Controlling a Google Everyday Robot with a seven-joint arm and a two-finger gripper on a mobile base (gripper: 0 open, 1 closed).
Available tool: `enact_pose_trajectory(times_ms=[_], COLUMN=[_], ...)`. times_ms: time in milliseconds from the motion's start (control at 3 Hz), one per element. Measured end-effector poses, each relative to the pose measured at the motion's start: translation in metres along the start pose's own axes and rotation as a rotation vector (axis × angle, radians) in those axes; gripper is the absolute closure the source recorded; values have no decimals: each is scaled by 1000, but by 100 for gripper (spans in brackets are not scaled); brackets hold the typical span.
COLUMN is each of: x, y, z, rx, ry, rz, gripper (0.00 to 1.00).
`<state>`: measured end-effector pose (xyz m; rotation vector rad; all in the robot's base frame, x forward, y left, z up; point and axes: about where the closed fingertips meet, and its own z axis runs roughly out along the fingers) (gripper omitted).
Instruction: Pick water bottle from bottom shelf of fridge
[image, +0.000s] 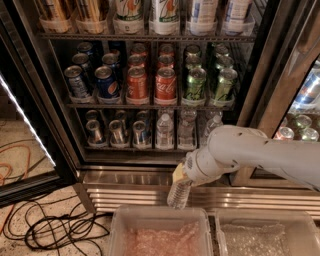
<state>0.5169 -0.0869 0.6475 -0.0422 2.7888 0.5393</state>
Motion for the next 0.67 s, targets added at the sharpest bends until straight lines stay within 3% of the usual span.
enact_pose_trajectory(times_ms=[333,667], x=[29,29], y=[11,13], z=[6,6], rx=[-52,-59], ry=[73,74], rz=[77,85], gripper=[100,100])
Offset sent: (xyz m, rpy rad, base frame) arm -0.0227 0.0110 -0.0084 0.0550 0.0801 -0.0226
